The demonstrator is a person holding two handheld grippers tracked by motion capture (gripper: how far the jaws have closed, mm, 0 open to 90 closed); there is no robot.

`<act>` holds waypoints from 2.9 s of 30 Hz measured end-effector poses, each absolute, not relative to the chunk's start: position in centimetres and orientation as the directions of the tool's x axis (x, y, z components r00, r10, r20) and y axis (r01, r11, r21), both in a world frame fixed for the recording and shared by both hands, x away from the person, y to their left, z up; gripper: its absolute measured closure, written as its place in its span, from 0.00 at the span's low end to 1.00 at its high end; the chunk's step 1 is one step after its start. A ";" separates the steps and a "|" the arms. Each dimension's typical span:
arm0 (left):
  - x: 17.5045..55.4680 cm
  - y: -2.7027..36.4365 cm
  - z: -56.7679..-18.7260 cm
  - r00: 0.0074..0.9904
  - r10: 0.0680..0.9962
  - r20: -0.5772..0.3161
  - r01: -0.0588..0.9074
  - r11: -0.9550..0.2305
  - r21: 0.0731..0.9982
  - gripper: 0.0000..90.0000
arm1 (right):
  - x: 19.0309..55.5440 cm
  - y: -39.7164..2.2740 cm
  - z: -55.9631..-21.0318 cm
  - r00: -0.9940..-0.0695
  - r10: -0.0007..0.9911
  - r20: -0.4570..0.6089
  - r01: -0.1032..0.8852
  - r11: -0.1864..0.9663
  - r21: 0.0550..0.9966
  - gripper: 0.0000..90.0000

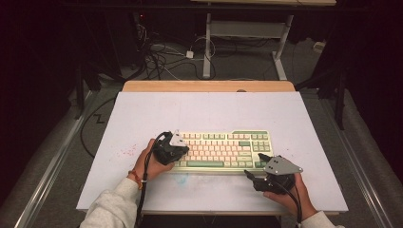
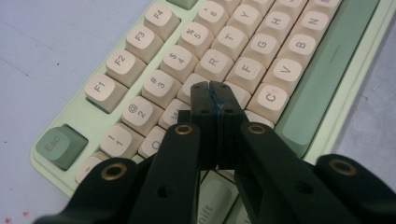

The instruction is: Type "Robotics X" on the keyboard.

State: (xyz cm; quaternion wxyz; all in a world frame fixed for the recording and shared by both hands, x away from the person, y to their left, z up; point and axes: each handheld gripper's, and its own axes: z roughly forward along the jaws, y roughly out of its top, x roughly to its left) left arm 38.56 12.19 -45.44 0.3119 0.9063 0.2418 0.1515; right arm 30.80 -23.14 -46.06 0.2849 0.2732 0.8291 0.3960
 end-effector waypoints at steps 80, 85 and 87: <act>32.5 17.7 -43.5 0.801 0.588 0.111 0.272 -0.524 0.807 0.92 | 30.8 -23.2 -45.9 -0.687 0.680 -0.257 0.224 0.535 0.815 0.29; 33.1 16.8 -42.8 0.825 0.558 0.091 0.256 -0.512 0.820 0.97 | 30.8 -23.2 -45.9 -0.687 0.679 -0.257 0.225 0.536 0.814 0.29; 33.3 16.4 -42.7 0.831 0.548 0.096 0.251 -0.523 0.815 0.97 | 30.8 -23.2 -46.0 -0.687 0.680 -0.256 0.227 0.535 0.814 0.29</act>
